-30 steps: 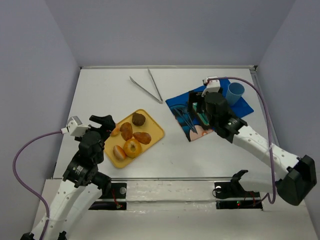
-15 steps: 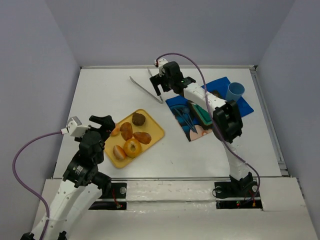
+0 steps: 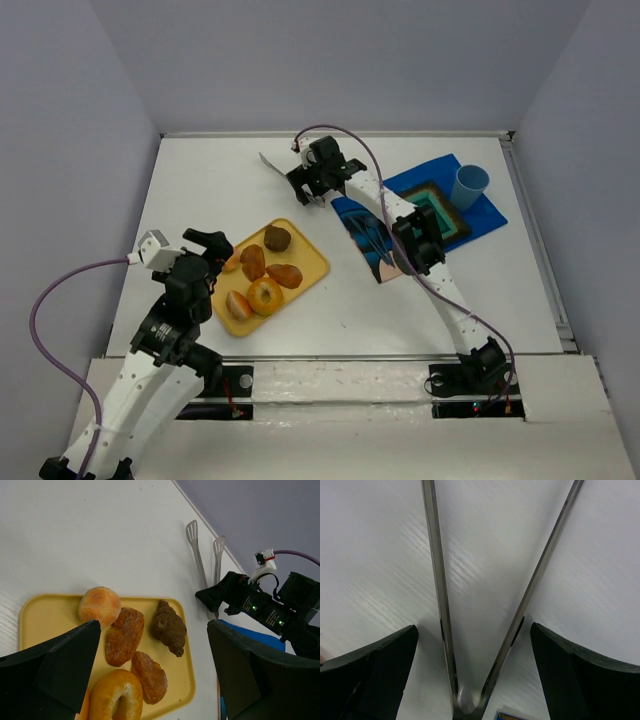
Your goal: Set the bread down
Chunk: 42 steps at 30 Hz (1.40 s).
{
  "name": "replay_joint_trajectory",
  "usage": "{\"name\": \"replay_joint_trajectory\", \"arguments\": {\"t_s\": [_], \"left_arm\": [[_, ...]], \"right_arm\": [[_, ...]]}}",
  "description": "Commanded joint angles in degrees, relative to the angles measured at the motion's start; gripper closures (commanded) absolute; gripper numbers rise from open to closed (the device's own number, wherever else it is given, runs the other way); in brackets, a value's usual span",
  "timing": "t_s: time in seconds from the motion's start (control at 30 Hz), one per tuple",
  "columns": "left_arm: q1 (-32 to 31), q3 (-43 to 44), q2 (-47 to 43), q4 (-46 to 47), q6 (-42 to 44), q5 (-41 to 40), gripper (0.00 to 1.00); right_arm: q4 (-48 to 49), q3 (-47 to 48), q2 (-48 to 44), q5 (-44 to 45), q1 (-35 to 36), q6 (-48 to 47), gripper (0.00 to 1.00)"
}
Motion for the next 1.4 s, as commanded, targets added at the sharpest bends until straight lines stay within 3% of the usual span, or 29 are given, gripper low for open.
{"name": "replay_joint_trajectory", "arguments": {"t_s": [0.0,0.37,0.6,0.83,1.03,1.13,1.37], "left_arm": [[-0.04,1.85,0.70,0.75,-0.72,-3.87,0.01],[-0.04,2.03,1.14,-0.84,-2.04,-6.42,0.01],[-0.04,2.11,0.79,-1.63,-2.48,-7.13,0.01],[-0.04,2.03,-0.97,-3.21,-3.89,-7.83,0.01],[-0.04,1.94,-2.46,-3.04,-3.80,-7.57,0.01],[-0.04,1.94,-2.73,-2.77,-3.62,-7.13,0.01],[-0.04,1.85,-3.34,-1.90,-2.92,-5.46,0.01]], "right_arm": [[0.33,6.73,2.85,-0.55,-0.03,2.19,0.00],[1.65,10.60,6.29,-0.28,-0.03,2.98,0.00],[1.65,10.43,6.20,-0.03,-0.56,3.68,0.44],[4.55,6.30,1.73,1.56,-0.56,4.91,0.58],[14.03,-3.88,-10.39,-2.04,-0.56,5.96,0.62],[18.78,-11.00,-21.00,-2.48,-0.56,7.02,0.62],[21.34,-29.52,-38.58,-5.29,-0.56,9.40,0.62]]}}
